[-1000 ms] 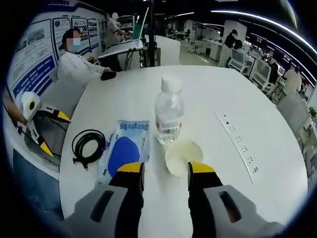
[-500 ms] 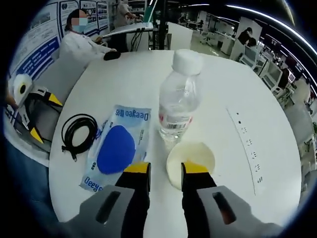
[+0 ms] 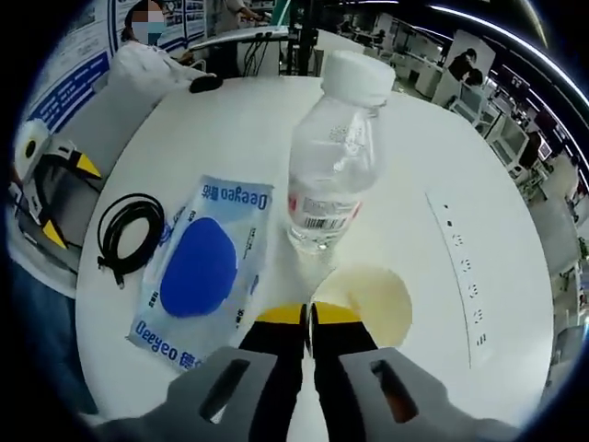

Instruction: Arrange the tabletop items into an orderly group along one side of the table until the central work area is clear of visible clutter.

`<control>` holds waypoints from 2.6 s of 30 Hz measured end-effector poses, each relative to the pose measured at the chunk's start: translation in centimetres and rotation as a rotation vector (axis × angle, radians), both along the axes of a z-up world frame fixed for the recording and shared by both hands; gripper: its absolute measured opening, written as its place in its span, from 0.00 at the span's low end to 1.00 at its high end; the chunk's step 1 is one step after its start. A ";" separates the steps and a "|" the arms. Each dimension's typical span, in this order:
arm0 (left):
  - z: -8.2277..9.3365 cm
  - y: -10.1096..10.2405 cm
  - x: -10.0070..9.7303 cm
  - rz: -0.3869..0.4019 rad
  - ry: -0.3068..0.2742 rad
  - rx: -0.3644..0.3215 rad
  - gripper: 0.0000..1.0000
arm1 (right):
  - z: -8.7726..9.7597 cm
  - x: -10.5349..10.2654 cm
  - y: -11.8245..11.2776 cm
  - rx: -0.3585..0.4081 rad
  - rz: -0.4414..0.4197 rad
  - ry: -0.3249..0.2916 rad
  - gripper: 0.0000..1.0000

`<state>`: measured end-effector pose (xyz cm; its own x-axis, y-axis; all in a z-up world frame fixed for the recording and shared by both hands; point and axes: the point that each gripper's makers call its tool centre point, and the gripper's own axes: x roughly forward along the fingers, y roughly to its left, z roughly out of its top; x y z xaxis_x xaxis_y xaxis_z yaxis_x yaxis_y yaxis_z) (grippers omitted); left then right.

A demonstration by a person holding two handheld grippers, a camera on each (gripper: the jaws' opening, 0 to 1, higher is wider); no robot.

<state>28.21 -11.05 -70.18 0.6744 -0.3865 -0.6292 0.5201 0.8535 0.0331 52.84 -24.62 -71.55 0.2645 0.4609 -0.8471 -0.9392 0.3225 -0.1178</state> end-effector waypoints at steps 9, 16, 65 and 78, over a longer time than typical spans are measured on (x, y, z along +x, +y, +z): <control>0.0 0.0 0.0 -0.001 -0.001 0.006 0.64 | 1.3 0.1 0.7 0.033 0.017 -0.017 0.00; 0.0 0.0 0.0 -0.004 -0.001 0.009 0.64 | 1.4 -0.2 1.9 0.034 0.065 -0.023 0.00; -0.7 0.4 -0.1 0.006 0.029 0.025 0.62 | 5.7 -4.0 -2.0 0.274 -0.157 -0.067 0.32; -0.8 0.0 -0.3 -0.020 0.032 0.024 0.61 | 6.6 -10.8 -7.0 0.392 -0.388 -0.013 0.41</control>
